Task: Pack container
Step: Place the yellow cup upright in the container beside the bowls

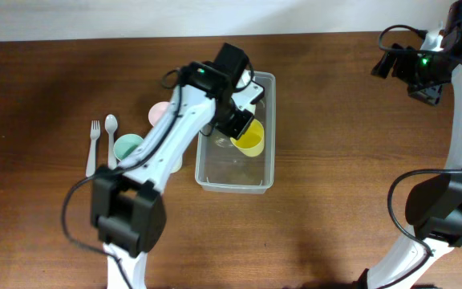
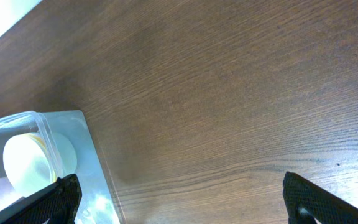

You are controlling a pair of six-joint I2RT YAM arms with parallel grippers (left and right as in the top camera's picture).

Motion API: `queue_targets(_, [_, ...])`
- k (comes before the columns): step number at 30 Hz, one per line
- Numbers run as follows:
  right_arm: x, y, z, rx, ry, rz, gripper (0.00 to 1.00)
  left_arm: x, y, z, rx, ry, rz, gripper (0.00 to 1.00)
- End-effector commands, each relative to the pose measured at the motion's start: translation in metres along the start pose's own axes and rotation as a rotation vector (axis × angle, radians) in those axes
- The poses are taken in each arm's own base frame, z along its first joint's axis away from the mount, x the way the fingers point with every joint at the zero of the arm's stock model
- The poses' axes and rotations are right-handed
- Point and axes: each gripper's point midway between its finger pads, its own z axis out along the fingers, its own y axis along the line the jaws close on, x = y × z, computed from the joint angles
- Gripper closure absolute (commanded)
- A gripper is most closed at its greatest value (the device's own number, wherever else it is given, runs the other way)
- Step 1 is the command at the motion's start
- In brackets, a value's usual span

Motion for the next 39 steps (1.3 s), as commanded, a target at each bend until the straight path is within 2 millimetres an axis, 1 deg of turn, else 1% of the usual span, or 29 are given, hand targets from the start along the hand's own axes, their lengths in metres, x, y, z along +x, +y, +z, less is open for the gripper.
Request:
queue_targets(1, [-0.003, -0.001, -0.003, 0.005, -0.014, -0.003, 0.01, 0.006, 0.013, 0.042, -0.020, 0.067, 0.004, 0.99])
queue_targets(2, [-0.003, -0.001, -0.003, 0.005, -0.014, -0.003, 0.01, 0.005, 0.016, 0.051, -0.024, 0.071, 0.003, 0.99])
queue_targets(4, [-0.003, -0.001, -0.003, 0.005, -0.014, -0.003, 0.01, 0.003, 0.024, 0.061, -0.053, 0.070, 0.004, 0.99])
queue_targets(7, [-0.003, -0.001, -0.003, 0.005, -0.014, -0.003, 0.01, -0.003, 0.026, 0.063, -0.061, 0.048, 0.008, 0.97])
queue_targets(9, [-0.003, -0.001, -0.003, 0.005, -0.014, -0.003, 0.01, -0.006, 0.025, 0.062, -0.059, 0.036, 0.009, 0.87])
queue_targets(10, [-0.003, -0.001, -0.003, 0.005, -0.014, -0.003, 0.01, -0.008, 0.025, 0.060, -0.060, 0.033, -0.005, 0.80])
queue_targets(12, [-0.003, -0.001, -0.003, 0.005, -0.014, -0.003, 0.01, -0.010, 0.024, 0.053, -0.059, 0.032, -0.027, 0.59])
queue_targets(13, [-0.003, -0.001, -0.003, 0.005, -0.014, -0.003, 0.01, -0.013, 0.022, 0.044, -0.056, 0.030, -0.026, 0.47])
queue_targets(14, [-0.003, -0.001, -0.003, 0.005, -0.014, -0.003, 0.01, -0.014, 0.021, 0.038, -0.056, 0.030, -0.026, 0.42])
queue_targets(17, [-0.003, -0.001, -0.003, 0.005, -0.014, -0.003, 0.01, -0.019, 0.017, 0.011, -0.057, 0.030, -0.026, 0.43])
queue_targets(19, [-0.003, -0.001, -0.003, 0.005, -0.014, -0.003, 0.01, -0.021, 0.017, -0.017, -0.082, 0.030, -0.027, 0.43])
queue_targets(20, [-0.003, -0.001, -0.003, 0.005, -0.014, -0.003, 0.01, -0.022, 0.021, -0.031, -0.110, 0.026, -0.030, 0.44])
queue_targets(21, [-0.003, -0.001, -0.003, 0.005, -0.014, -0.003, 0.01, -0.022, 0.025, -0.051, -0.140, 0.018, -0.035, 0.47])
queue_targets(23, [-0.003, -0.001, -0.003, 0.005, -0.014, -0.003, 0.01, -0.022, 0.034, -0.082, -0.177, -0.008, -0.053, 0.48])
queue_targets(24, [-0.003, -0.001, -0.003, 0.005, -0.014, -0.003, 0.01, -0.022, 0.040, -0.097, -0.191, -0.028, -0.066, 0.42])
queue_targets(25, [-0.003, -0.001, -0.003, 0.005, -0.014, -0.003, 0.01, -0.020, 0.049, -0.111, -0.209, -0.049, -0.089, 0.35])
queue_targets(26, [-0.003, -0.001, -0.003, 0.005, -0.014, -0.003, 0.01, -0.019, 0.061, -0.120, -0.237, -0.064, -0.134, 0.29])
queue_targets(27, [-0.003, -0.001, -0.003, 0.005, -0.014, -0.003, 0.01, -0.015, 0.082, -0.130, -0.280, -0.082, -0.217, 0.23])
queue_targets(28, [-0.003, -0.001, -0.003, 0.005, -0.014, -0.003, 0.01, -0.010, 0.098, -0.134, -0.297, -0.087, -0.270, 0.13])
queue_targets(29, [-0.003, -0.001, -0.003, 0.005, -0.014, -0.003, 0.01, -0.005, 0.112, -0.137, -0.306, -0.090, -0.306, 0.13])
queue_targets(30, [-0.003, -0.001, -0.003, 0.005, -0.014, -0.003, 0.01, 0.005, 0.135, -0.137, -0.316, -0.081, -0.379, 0.08])
queue_targets(31, [-0.003, -0.001, -0.003, 0.005, -0.014, -0.003, 0.01, 0.013, 0.150, -0.137, -0.320, -0.075, -0.433, 0.08])
queue_targets(32, [-0.003, -0.001, -0.003, 0.005, -0.014, -0.003, 0.01, 0.023, 0.170, -0.130, -0.286, -0.063, -0.493, 0.08])
queue_targets(33, [-0.003, -0.001, -0.003, 0.005, -0.014, -0.003, 0.01, 0.029, 0.182, -0.123, -0.260, -0.052, -0.527, 0.09])
queue_targets(34, [-0.003, -0.001, -0.003, 0.005, -0.014, -0.003, 0.01, 0.035, 0.194, -0.114, -0.234, -0.036, -0.561, 0.11])
queue_targets(35, [-0.003, -0.001, -0.003, 0.005, -0.014, -0.003, 0.01, 0.045, 0.210, -0.101, -0.217, -0.008, -0.601, 0.18])
queue_targets(37, [-0.003, -0.001, -0.003, 0.005, -0.014, -0.003, 0.01, 0.058, 0.226, -0.080, -0.202, 0.044, -0.641, 0.21])
queue_targets(39, [-0.003, -0.001, -0.003, 0.005, -0.014, -0.003, 0.01, 0.067, 0.233, -0.051, -0.139, 0.100, -0.626, 0.24])
